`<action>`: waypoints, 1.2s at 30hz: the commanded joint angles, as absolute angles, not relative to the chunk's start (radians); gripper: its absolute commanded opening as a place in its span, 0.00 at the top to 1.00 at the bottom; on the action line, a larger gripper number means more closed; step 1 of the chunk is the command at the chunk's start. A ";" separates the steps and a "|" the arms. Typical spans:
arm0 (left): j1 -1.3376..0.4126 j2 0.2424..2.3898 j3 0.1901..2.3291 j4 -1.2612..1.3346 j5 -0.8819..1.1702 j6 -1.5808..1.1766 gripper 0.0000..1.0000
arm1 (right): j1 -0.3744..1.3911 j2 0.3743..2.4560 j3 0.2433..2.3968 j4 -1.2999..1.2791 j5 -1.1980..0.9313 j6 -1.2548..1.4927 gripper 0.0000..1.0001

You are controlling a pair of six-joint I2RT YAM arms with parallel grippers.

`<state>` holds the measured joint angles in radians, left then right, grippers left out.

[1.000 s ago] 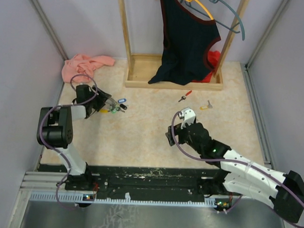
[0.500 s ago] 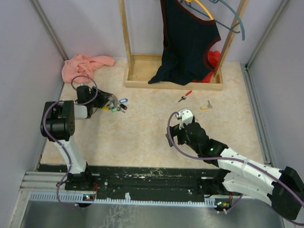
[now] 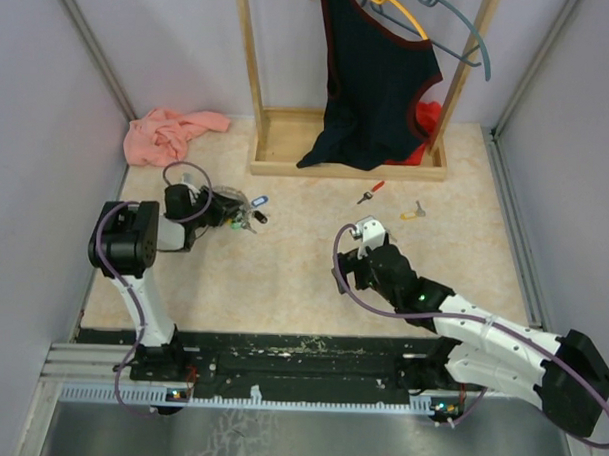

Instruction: Put the keys on the keyring

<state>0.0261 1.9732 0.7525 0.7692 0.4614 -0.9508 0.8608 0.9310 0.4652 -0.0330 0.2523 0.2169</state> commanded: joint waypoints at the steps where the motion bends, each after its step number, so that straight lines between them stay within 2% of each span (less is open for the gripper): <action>1: -0.042 1.941 0.669 0.695 0.505 -0.902 0.62 | 0.855 0.936 0.497 0.017 0.246 0.222 0.11; 10: -0.269 1.861 0.607 0.568 0.522 -0.798 0.62 | 0.855 0.951 0.499 0.025 0.225 0.241 0.11; 16: -0.406 1.728 0.558 0.415 0.470 -0.705 0.62 | 0.855 0.982 0.513 0.020 0.200 0.249 0.11; 20: -0.430 1.589 0.492 0.356 0.447 -0.675 0.62 | 0.854 1.021 0.533 0.022 0.176 0.252 0.11; 27: -0.433 1.367 0.440 0.242 0.388 -0.657 0.54 | 0.854 1.132 0.594 0.048 0.116 0.242 0.13; 32: -0.417 1.293 0.462 0.111 0.271 -0.653 0.46 | 0.855 1.262 0.671 0.071 0.073 0.211 0.15; 36: -0.391 1.257 0.424 0.103 0.225 -0.660 0.45 | 0.850 1.402 0.730 0.126 0.036 0.205 0.18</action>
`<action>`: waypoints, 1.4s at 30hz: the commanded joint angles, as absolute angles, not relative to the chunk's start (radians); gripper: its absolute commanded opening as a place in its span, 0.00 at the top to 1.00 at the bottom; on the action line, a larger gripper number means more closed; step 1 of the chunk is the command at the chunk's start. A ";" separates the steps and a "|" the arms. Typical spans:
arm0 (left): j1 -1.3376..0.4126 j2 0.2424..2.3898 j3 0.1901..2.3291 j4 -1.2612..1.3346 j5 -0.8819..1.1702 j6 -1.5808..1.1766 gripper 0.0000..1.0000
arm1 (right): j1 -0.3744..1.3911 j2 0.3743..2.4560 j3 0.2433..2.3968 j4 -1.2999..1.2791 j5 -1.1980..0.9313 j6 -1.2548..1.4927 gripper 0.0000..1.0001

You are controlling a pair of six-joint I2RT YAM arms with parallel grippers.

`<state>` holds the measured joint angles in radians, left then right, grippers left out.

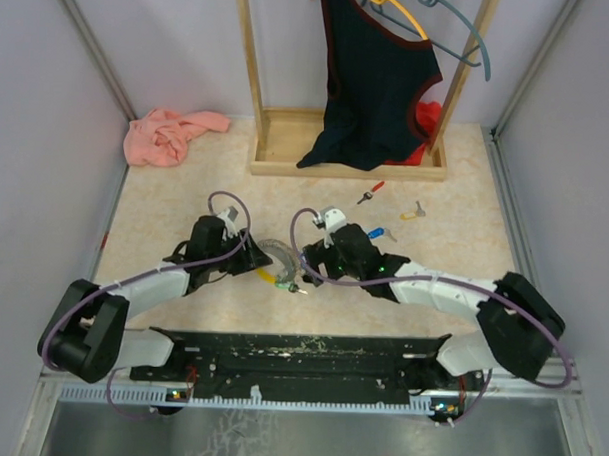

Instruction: Put the keys on the keyring

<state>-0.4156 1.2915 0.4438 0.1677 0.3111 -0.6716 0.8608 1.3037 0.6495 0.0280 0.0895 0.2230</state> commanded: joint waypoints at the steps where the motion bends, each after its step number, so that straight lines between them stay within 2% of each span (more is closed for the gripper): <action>1: -0.384 1.249 0.415 0.103 0.221 -0.662 0.45 | 0.849 1.437 0.755 0.134 0.028 0.206 0.20; 13: -0.370 1.271 0.362 0.161 0.202 -0.684 0.44 | 0.847 1.785 1.023 0.141 -0.031 0.182 0.32; 21: -0.371 1.294 0.350 0.189 0.219 -0.691 0.43 | 0.858 1.911 1.130 0.075 -0.045 0.148 0.40; 26: -0.371 1.303 0.340 0.218 0.233 -0.705 0.43 | 0.885 1.953 1.158 0.010 0.041 0.126 0.45; 38: -0.370 1.299 0.318 0.258 0.256 -0.739 0.43 | 0.882 1.863 1.090 0.054 0.007 0.183 0.73; 42: -0.371 1.261 0.295 0.263 0.242 -0.757 0.41 | 0.861 1.814 1.058 0.092 -0.027 0.230 0.86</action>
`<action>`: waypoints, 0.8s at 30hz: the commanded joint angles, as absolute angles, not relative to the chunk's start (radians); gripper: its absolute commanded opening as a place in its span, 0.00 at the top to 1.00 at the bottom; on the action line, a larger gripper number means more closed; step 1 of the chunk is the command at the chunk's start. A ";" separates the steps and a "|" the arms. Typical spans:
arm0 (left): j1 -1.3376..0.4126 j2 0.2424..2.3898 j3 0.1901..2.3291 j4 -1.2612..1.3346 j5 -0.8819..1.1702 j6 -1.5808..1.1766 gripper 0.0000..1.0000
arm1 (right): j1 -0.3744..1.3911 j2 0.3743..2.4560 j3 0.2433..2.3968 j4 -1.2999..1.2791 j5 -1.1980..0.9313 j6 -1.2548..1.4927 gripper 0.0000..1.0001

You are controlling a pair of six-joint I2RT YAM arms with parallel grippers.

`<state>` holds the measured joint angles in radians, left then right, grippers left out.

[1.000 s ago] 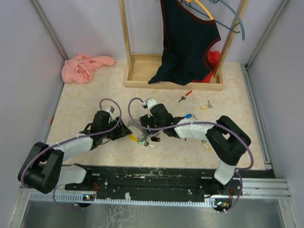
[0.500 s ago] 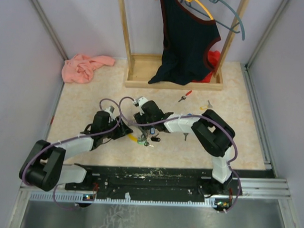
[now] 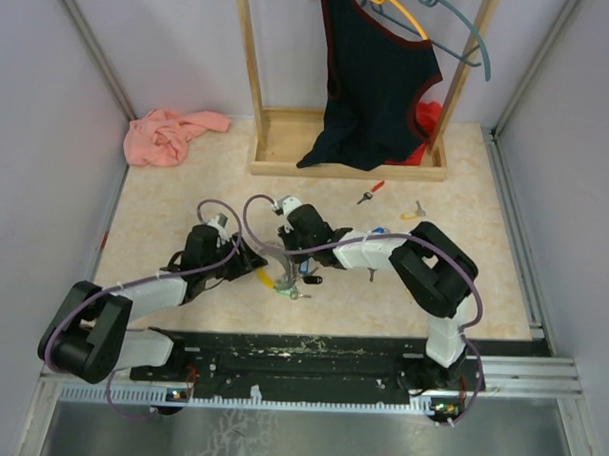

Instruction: Put the keys on the keyring

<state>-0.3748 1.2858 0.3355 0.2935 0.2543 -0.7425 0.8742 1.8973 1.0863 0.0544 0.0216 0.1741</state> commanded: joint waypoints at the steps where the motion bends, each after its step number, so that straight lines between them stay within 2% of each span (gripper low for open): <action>1: -0.370 1.252 0.287 0.268 0.240 -0.764 0.41 | 0.852 1.801 1.046 0.108 -0.046 0.246 0.91; 5: -0.367 1.236 0.260 0.317 0.270 -0.801 0.40 | 0.799 1.754 0.981 0.199 -0.139 0.311 1.00; 17: -0.366 1.320 0.191 0.593 0.437 -0.918 0.39 | 0.742 1.661 0.875 0.353 -0.225 0.428 1.00; 24: -0.377 1.419 0.167 0.723 0.455 -0.983 0.39 | 0.711 1.660 0.831 0.443 -0.269 0.509 1.00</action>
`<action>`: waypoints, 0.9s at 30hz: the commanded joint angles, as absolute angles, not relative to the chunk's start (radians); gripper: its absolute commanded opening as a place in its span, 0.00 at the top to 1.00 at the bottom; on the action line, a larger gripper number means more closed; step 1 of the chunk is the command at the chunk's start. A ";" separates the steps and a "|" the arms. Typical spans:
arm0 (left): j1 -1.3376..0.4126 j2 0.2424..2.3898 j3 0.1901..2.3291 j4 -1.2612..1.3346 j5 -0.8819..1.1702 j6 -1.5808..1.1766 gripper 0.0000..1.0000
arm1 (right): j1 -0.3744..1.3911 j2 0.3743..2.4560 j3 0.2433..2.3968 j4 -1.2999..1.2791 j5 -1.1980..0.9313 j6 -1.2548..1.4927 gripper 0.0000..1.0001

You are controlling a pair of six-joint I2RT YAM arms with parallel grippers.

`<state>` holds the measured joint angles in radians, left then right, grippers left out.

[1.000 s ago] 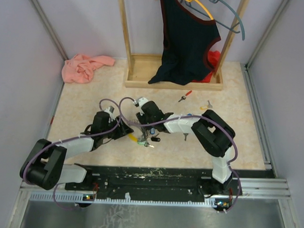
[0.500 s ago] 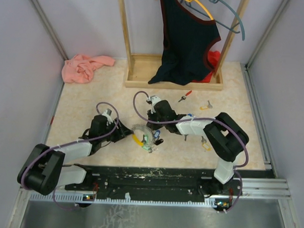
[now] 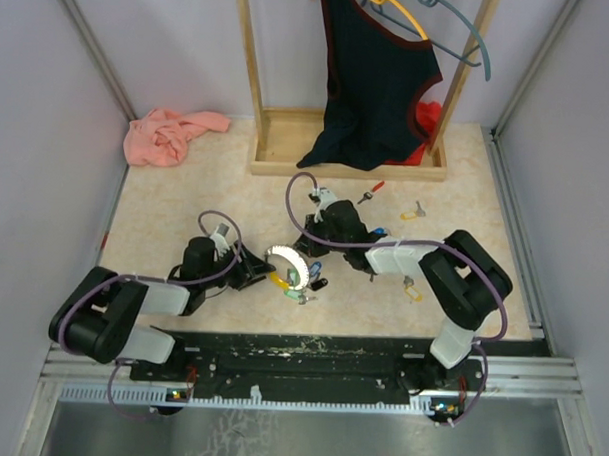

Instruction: Put the keys on the keyring

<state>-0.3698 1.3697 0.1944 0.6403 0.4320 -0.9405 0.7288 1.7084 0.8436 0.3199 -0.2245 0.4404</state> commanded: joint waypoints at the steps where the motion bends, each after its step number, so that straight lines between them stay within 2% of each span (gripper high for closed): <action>1: -0.379 1.427 0.164 0.730 0.447 -0.988 0.39 | 0.705 1.660 0.821 0.460 -0.280 0.525 1.00; 11: -0.382 1.502 0.149 0.843 0.419 -0.974 0.35 | 0.680 1.620 0.780 0.570 -0.372 0.596 1.00; 17: -0.385 1.579 0.126 1.022 0.453 -0.990 0.35 | 0.680 1.615 0.763 0.604 -0.390 0.610 1.00; 21: -0.389 1.632 0.100 1.194 0.473 -1.007 0.43 | 0.680 1.620 0.765 0.598 -0.389 0.612 1.00; 25: -0.392 1.680 0.068 1.375 0.495 -1.026 0.62 | 0.678 1.620 0.762 0.594 -0.382 0.609 1.00; 27: -0.393 1.701 0.059 1.438 0.506 -1.034 0.66 | 0.677 1.620 0.760 0.591 -0.380 0.608 1.00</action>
